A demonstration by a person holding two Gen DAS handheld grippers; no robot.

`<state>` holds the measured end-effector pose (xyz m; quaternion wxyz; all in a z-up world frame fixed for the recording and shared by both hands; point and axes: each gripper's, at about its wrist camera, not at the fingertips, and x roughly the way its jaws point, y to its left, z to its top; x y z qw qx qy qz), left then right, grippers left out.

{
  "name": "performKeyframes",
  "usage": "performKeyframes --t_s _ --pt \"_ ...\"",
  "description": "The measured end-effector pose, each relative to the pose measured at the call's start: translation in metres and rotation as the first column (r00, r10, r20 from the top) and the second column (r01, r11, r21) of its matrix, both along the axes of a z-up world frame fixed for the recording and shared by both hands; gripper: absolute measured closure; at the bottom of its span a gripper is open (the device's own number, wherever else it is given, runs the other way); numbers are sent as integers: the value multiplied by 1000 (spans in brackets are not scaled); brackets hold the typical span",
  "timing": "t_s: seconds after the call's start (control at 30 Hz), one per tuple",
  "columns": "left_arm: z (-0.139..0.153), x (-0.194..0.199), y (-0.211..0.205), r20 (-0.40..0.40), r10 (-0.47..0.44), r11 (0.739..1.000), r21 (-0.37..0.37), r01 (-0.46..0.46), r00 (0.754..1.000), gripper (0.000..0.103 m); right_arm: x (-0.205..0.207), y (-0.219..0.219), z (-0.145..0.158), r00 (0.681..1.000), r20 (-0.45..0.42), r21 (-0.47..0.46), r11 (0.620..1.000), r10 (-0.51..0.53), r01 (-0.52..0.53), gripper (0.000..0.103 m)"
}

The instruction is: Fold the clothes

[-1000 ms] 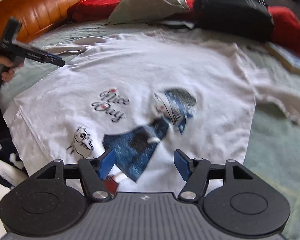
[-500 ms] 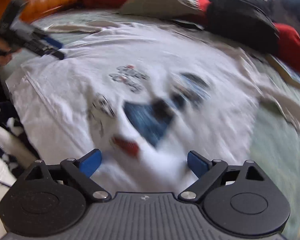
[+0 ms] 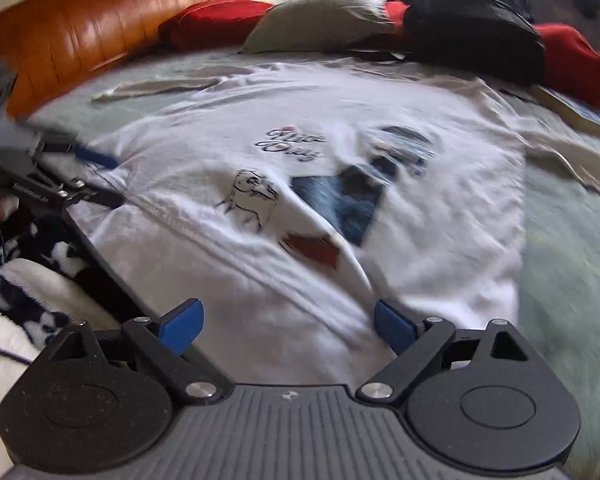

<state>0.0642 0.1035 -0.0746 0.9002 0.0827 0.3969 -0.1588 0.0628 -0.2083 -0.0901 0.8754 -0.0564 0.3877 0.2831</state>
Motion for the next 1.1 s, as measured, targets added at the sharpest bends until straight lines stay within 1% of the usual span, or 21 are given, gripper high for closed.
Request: performKeyframes --t_s 0.1,0.17,0.2,0.23,0.3,0.33,0.37,0.4,0.43,0.47,0.5,0.53,0.63,0.7,0.73,0.8,0.9,0.97,1.03,1.07,1.1 --pt "10 -11 -3 -10 7 999 45 -7 1000 26 -2 -17 8 997 -65 45 998 -44 47 8" --pt "23 -9 -7 17 -11 999 36 11 1000 26 5 -21 21 996 -56 80 994 -70 74 7" --pt "30 -2 -12 45 -14 999 33 13 999 24 7 -22 29 996 -26 103 991 -80 82 7" --pt "37 5 -17 72 -18 999 31 15 997 18 17 -20 35 996 -2 114 990 -84 84 6" --pt "51 19 -26 127 -24 999 25 20 992 14 37 -15 47 995 45 134 987 -93 86 1" --pt "57 27 -31 151 -26 1000 21 23 988 14 51 -9 46 995 55 120 990 -83 76 0" --pt "60 39 -36 158 -26 1000 7 25 987 13 64 -3 45 995 64 105 992 -72 65 0" --pt "62 52 -40 164 -26 1000 -4 27 986 9 77 3 44 995 74 89 994 -62 55 0" --pt "61 64 -45 163 -24 1000 -7 26 986 9 91 9 43 995 83 74 996 -51 45 0" --pt "58 75 -48 166 -20 1000 -8 21 986 9 105 15 38 997 73 63 998 -34 30 0" --pt "53 85 -51 159 -19 1000 -6 20 987 8 119 19 33 998 59 52 999 -18 15 0" --pt "48 96 -54 148 -19 1000 -6 20 989 7 129 22 27 998 56 38 999 -23 21 0" --pt "20 121 -50 63 -4 1000 -22 5 998 6 153 25 7 1000 23 -34 999 -20 21 0" --pt "0 124 -39 8 21 1000 -11 -21 1000 6 153 16 0 1000 28 -55 998 -1 3 0" --pt "-9 125 -32 -12 29 999 -13 -29 999 3 149 9 -1 999 32 -67 998 11 -9 0" --pt "-12 116 -11 5 13 997 -73 -13 1000 3 143 -10 -1 1000 24 -83 996 19 -17 0" --pt "2 116 8 -24 22 997 -75 -24 999 3 142 -40 1 1000 -24 -87 996 -13 11 0" --pt "14 119 19 -39 30 997 -75 -33 999 3 146 -49 9 998 -38 -108 993 -58 54 0" --pt "35 138 23 -1 7 996 -86 -7 1000 3 155 -50 23 998 -19 -69 996 -63 61 0" --pt "43 151 24 11 -5 996 -93 6 1000 3 162 -49 30 999 -8 -17 999 -47 46 0" --pt "48 168 23 4 -22 994 -110 22 1000 2 173 -44 36 1000 -5 29 999 -30 31 0"
